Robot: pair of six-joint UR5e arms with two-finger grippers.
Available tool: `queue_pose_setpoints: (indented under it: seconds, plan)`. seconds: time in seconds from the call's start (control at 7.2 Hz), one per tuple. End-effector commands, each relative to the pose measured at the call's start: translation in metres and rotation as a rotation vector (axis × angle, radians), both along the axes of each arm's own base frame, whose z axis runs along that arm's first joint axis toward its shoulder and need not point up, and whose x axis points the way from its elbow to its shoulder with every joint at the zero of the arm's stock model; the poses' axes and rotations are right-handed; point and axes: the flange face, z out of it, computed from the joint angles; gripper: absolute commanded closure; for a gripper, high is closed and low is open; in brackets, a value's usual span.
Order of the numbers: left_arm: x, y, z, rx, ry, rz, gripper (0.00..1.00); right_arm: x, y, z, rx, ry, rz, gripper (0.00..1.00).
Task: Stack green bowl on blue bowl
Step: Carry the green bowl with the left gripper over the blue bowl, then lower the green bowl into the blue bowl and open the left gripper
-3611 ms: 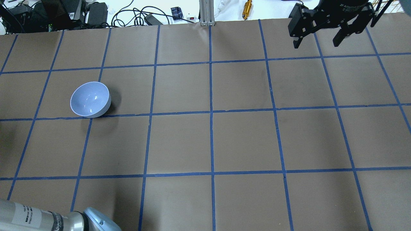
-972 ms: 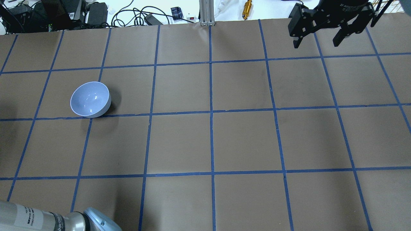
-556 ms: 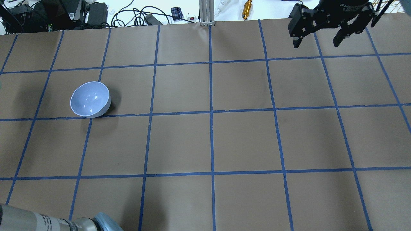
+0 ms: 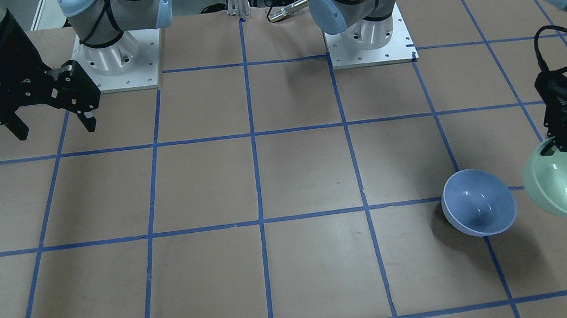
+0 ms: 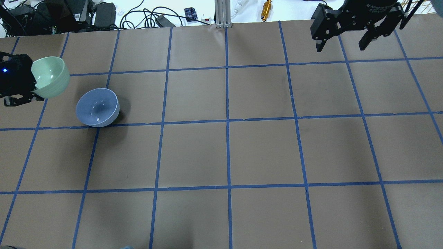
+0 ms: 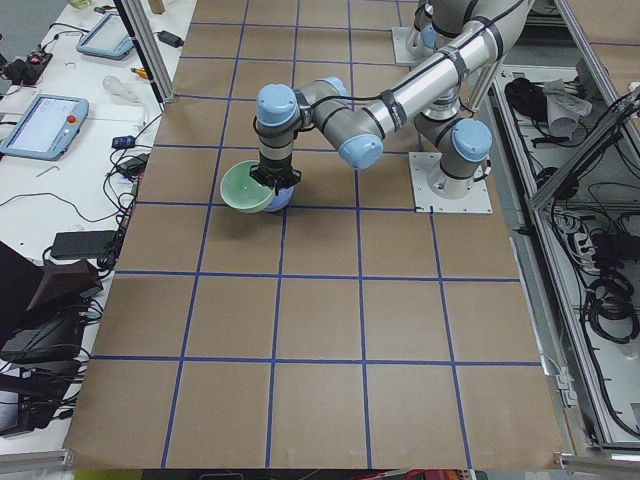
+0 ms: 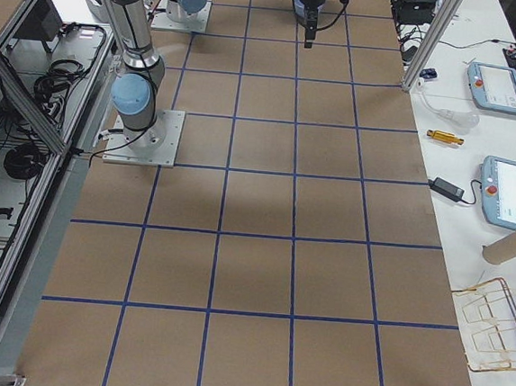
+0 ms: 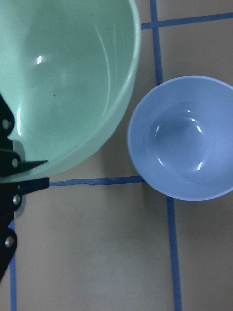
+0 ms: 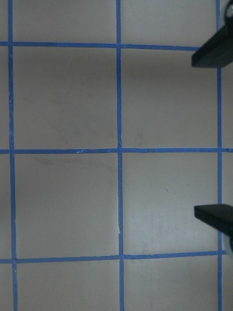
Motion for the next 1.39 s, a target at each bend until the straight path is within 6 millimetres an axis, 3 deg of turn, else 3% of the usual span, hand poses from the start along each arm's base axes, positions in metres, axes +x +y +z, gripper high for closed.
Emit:
queue_pose_setpoints:
  seconds: [0.0, 0.28, 0.69, 0.83, 0.97, 1.11, 1.25]
  plan:
    - [-0.068, 0.002, -0.026, -0.044, -0.024, -0.005, 1.00, 0.000, 0.000, 0.000, 0.000, 0.000, 0.000, 0.00]
    - [-0.066, 0.011, -0.061, -0.027, -0.029, 0.006, 1.00, 0.000, 0.000, 0.000, 0.000, 0.002, 0.001, 0.00]
    - [-0.065, 0.015, -0.081, 0.011, -0.012, 0.034, 1.00, 0.000, 0.000, 0.000, 0.000, 0.002, 0.001, 0.00]
    - [-0.065, 0.013, -0.085, 0.017, -0.005, 0.051, 0.48, 0.000, -0.001, -0.001, 0.002, 0.002, 0.001, 0.00]
    - [-0.064, 0.013, -0.086, 0.020, -0.005, 0.073, 0.13, 0.000, 0.000, 0.000, 0.000, 0.002, 0.001, 0.00]
    - [-0.063, 0.012, -0.080, 0.011, -0.010, 0.085, 0.12, 0.000, 0.000, 0.000, 0.000, 0.000, 0.001, 0.00]
    - [-0.062, 0.010, -0.056, -0.014, -0.033, 0.093, 0.12, 0.000, -0.001, -0.001, 0.002, 0.002, 0.001, 0.00]
